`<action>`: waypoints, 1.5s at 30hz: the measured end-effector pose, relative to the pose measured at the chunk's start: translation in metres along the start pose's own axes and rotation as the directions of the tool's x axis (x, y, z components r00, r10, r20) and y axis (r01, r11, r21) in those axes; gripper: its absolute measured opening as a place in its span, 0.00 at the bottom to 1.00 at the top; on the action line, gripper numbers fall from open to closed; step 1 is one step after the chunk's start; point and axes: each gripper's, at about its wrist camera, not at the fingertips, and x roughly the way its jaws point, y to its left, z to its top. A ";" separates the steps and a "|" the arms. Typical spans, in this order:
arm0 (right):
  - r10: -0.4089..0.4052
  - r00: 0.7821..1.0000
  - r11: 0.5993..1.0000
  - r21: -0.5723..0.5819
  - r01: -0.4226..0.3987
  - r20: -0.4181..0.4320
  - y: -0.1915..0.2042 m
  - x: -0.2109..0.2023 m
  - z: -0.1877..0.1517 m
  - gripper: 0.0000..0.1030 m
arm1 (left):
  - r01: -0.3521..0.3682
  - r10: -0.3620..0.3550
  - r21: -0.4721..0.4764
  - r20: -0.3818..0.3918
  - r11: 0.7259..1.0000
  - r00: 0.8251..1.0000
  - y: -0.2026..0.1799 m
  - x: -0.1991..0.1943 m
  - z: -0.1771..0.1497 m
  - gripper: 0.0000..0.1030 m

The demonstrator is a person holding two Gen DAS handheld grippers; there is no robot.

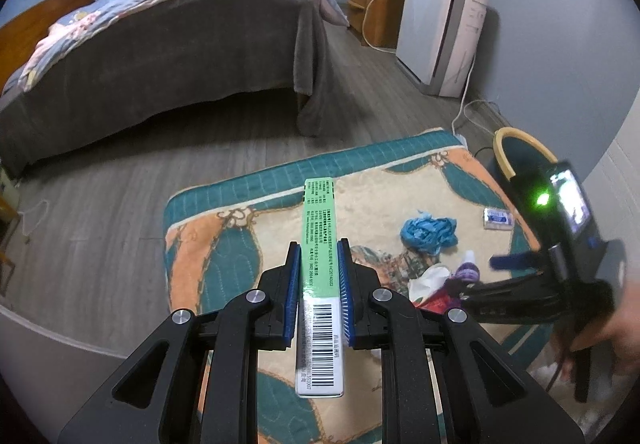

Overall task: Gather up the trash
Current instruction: 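Grasp the green-white box with the left gripper while the right gripper grasps the purple spray bottle, then carry the box and spray bottle over the bin with both grippers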

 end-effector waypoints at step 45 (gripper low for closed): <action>-0.029 0.889 0.991 -0.101 0.084 0.456 -0.046 -0.139 0.038 0.32 | 0.007 -0.011 0.064 0.076 0.998 0.997 -0.052 0.008 0.036 0.19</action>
